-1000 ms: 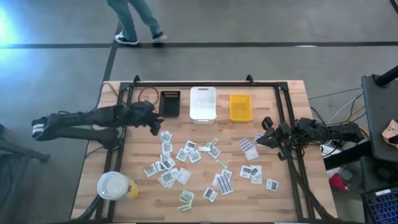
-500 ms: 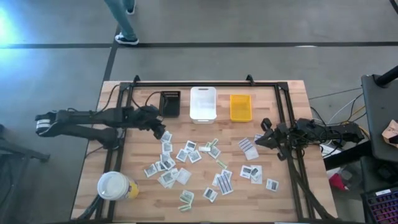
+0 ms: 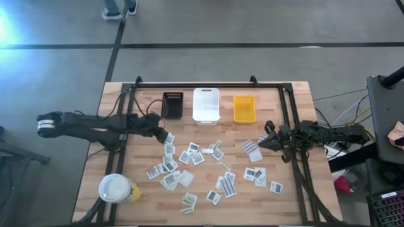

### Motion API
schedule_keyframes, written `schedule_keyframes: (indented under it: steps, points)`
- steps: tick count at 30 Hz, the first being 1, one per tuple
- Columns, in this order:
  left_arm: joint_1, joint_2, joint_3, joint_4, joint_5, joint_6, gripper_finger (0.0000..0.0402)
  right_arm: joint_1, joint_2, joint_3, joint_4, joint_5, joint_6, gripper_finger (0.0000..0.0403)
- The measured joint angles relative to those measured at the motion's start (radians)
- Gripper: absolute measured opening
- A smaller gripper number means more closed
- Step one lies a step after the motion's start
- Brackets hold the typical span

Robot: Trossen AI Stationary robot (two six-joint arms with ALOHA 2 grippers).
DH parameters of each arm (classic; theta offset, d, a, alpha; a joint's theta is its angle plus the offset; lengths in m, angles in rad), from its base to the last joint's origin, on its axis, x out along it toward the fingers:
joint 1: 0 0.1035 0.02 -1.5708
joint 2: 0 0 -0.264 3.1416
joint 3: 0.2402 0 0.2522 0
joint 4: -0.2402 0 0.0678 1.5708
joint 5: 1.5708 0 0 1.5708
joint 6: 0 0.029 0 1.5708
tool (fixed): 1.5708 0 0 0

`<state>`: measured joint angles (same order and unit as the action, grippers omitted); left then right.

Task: Pick & Place First Aid Supplies
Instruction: Put the towelette pack into the black basket

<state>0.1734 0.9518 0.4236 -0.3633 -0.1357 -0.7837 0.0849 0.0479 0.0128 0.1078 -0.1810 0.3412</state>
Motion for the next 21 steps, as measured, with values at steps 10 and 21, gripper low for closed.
schedule_keyframes:
  steps: [10, 21]
  points:
    - [0.000, 0.066, -0.091, 0.180, 0.004, 0.061, 0.0167, 0.000, 0.000, 0.000, 0.000, 0.000, -0.001, 0.0027]
    - [0.000, 0.150, -0.092, 0.196, 0.003, 0.131, 0.0167, 0.000, 0.000, 0.000, 0.000, 0.000, -0.004, 0.0027]
